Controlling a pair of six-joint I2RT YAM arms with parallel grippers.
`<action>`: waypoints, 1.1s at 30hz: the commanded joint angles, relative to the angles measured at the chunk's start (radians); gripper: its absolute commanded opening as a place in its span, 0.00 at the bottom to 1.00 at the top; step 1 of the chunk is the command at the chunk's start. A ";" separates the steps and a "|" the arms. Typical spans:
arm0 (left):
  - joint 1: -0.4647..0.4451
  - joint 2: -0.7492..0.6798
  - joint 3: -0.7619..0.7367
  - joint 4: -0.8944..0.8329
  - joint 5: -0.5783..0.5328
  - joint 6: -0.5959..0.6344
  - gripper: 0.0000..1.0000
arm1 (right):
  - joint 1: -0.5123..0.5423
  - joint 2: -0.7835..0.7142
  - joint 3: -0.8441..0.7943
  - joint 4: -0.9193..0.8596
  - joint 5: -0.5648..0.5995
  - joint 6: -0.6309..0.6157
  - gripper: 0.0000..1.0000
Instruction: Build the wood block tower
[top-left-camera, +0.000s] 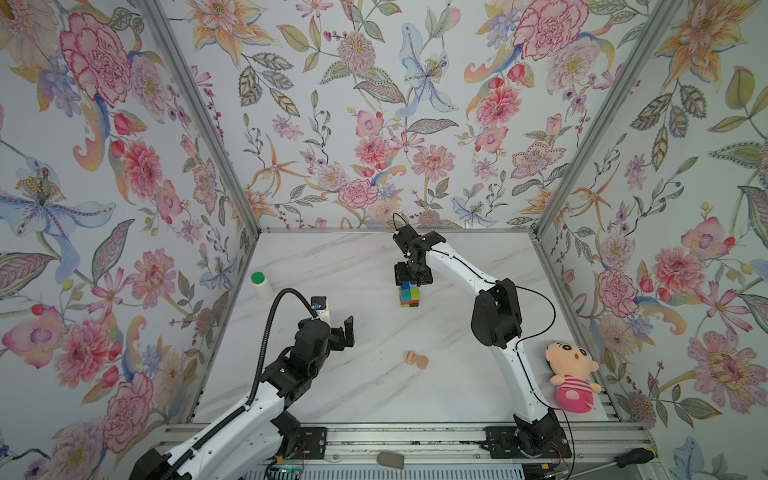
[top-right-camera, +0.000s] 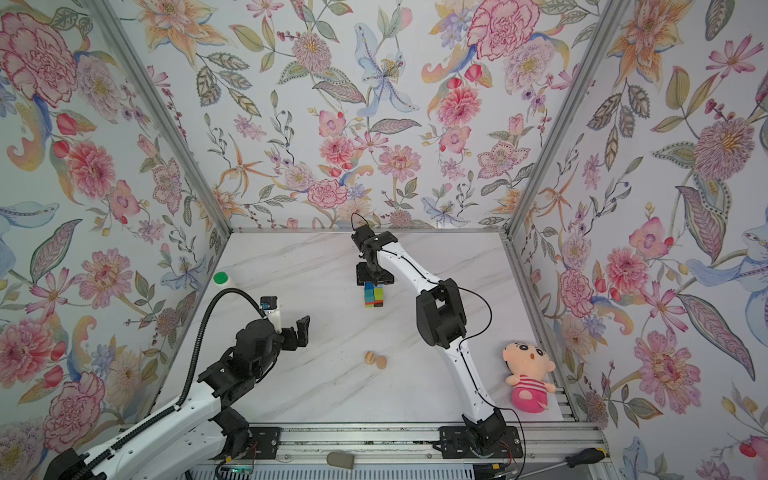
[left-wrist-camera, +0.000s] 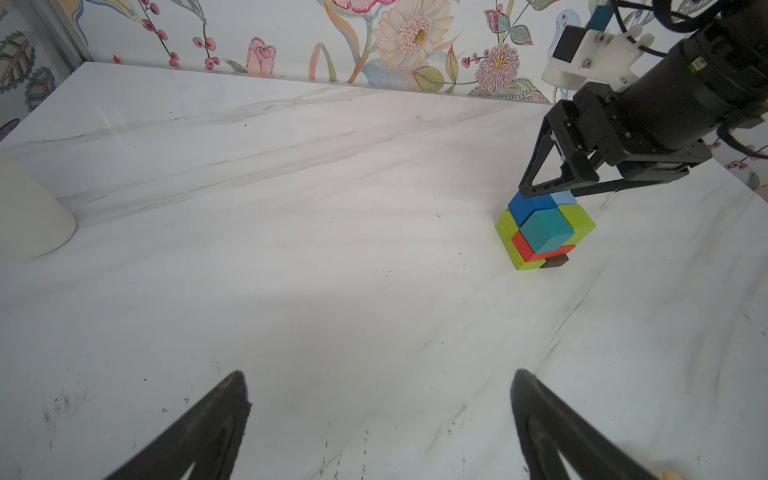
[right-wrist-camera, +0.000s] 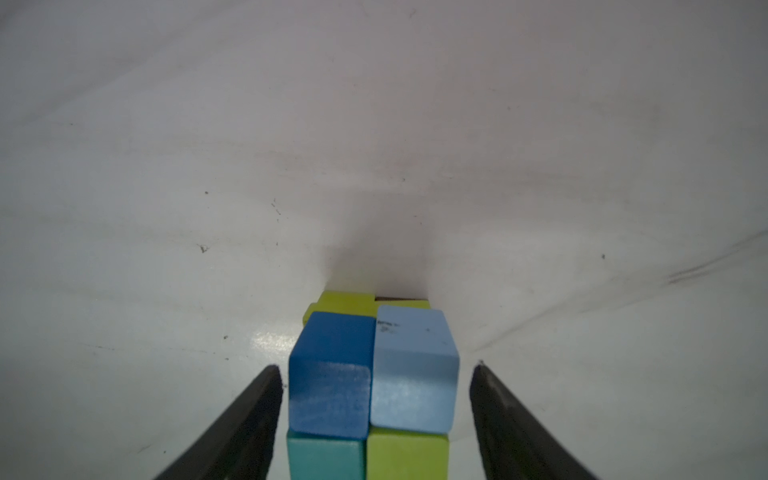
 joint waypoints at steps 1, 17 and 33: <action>0.016 0.001 -0.013 0.011 0.017 0.016 0.99 | 0.007 0.031 0.024 -0.026 -0.010 -0.004 0.69; 0.020 -0.003 -0.018 0.012 0.023 0.014 0.99 | 0.010 0.035 0.033 -0.027 -0.024 -0.006 0.57; 0.024 0.000 -0.020 0.017 0.030 0.014 0.99 | 0.014 0.038 0.038 -0.026 -0.034 -0.011 0.73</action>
